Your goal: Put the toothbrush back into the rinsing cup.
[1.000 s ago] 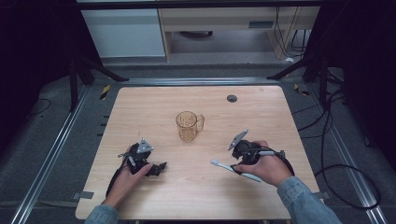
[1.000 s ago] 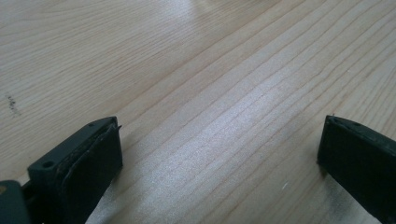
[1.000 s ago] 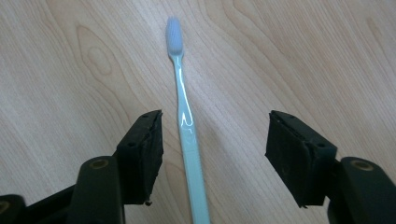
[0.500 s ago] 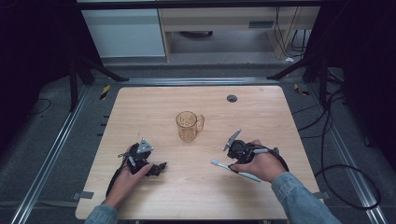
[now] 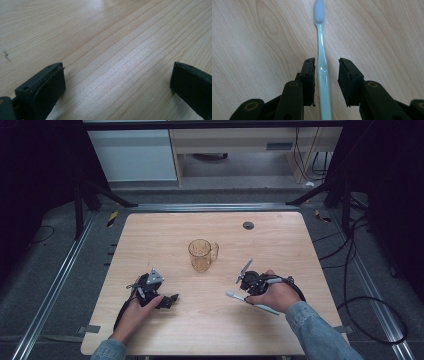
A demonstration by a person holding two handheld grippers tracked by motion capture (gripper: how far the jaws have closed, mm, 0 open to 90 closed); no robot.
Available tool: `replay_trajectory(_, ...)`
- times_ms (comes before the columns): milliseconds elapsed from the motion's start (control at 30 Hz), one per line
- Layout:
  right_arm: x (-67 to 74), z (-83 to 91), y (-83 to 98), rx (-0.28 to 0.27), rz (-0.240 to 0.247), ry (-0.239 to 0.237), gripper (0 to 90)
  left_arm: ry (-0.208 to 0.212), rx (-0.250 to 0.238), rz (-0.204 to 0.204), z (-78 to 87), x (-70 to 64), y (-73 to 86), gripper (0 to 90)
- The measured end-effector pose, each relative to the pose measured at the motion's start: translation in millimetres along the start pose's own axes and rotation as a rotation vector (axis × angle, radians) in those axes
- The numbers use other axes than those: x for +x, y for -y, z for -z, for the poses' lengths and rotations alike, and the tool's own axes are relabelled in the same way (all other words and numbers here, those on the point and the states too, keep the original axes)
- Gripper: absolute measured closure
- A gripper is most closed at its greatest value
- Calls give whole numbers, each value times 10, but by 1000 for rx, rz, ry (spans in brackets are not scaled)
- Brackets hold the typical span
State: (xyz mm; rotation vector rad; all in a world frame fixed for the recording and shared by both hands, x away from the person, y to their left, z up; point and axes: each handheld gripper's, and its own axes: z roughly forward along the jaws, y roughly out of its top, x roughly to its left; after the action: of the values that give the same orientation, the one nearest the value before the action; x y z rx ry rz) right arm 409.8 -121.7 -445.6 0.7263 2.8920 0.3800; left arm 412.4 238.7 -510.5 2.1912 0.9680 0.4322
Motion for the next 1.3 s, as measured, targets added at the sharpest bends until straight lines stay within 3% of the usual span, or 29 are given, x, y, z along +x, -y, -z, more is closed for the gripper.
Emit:
replay_trajectory(500, -17, -98, -35, 59, -19, -24, 655, 0, -1, 2, -1, -2, 0, 0)
replay_trajectory(1300, -31, -160, -139, 135, -12, -54, 655, 0, -1, 2, -1, -1, 0, 0)
